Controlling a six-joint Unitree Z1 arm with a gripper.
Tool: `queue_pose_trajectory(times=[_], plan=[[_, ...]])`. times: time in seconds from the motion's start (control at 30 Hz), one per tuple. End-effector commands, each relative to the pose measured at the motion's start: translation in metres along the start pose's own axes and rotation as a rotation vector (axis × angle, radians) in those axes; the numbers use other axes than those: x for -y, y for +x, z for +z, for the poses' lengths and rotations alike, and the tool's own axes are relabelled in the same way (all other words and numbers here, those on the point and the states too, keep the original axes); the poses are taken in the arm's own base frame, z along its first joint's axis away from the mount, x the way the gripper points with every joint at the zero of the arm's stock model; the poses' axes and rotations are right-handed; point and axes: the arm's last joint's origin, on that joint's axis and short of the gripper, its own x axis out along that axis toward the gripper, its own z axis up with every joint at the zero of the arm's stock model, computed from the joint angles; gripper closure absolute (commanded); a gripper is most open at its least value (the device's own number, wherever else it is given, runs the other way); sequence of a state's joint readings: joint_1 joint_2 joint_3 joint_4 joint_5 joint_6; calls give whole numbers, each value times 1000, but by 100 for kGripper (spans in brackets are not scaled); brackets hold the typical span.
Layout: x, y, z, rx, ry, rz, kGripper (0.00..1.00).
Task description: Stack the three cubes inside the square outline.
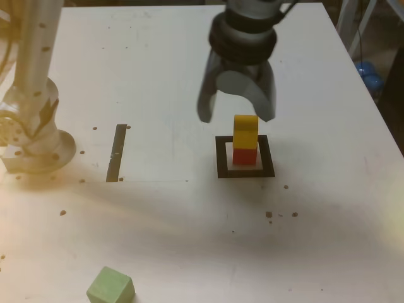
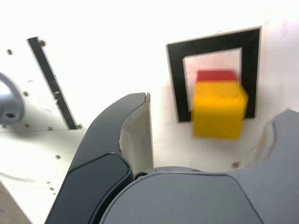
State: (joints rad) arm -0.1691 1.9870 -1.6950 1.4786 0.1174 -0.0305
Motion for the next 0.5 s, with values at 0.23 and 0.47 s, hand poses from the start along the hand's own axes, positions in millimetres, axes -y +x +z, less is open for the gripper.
queue_pose_trajectory(times=[0.23,0.47], plan=[[43,-8,-44,-12,131,0,1],[79,-4,-71,-25,214,-5,1]])
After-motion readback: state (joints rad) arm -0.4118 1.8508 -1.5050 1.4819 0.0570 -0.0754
